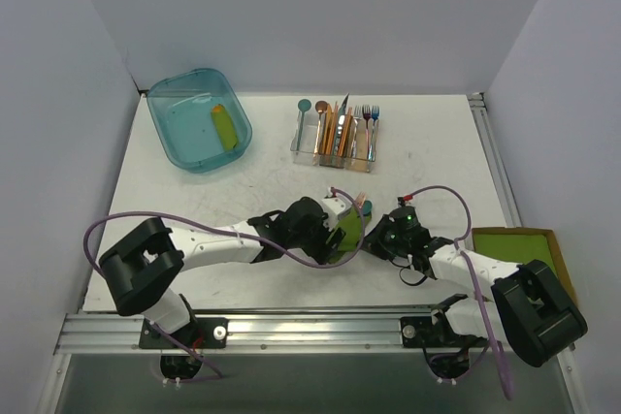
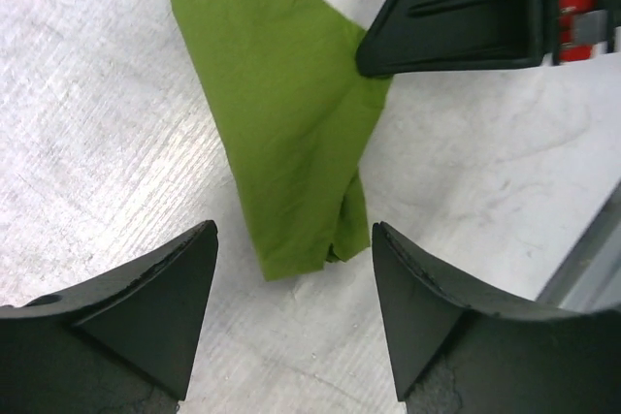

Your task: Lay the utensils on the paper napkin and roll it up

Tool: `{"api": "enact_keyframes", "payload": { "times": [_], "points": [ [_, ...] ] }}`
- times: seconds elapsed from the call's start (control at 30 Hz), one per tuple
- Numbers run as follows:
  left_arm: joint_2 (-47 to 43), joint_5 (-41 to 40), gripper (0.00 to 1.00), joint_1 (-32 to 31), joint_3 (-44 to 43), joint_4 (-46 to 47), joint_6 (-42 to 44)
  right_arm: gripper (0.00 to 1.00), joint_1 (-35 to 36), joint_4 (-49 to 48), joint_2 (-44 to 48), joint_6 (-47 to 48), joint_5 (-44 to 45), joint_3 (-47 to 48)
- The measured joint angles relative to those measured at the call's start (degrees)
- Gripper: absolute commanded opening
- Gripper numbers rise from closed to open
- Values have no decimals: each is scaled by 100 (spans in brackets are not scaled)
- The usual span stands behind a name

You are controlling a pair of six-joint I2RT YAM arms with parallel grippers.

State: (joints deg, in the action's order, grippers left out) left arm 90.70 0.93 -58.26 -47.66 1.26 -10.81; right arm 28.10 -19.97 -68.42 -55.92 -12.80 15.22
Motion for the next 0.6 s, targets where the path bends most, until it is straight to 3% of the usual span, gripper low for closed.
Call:
{"api": "enact_keyframes", "payload": {
  "times": [0.17,0.4,0.6],
  "points": [
    [-210,164,55,26,-2,-33,42,0,0,-2,0,0,0,-4],
    [-195,450,23,61,-2,24,63,0,0,2,2,0,2,-4],
    [55,562,17,61,4,254,52,0,0,13,17,2,15,-4]
  ]
}}
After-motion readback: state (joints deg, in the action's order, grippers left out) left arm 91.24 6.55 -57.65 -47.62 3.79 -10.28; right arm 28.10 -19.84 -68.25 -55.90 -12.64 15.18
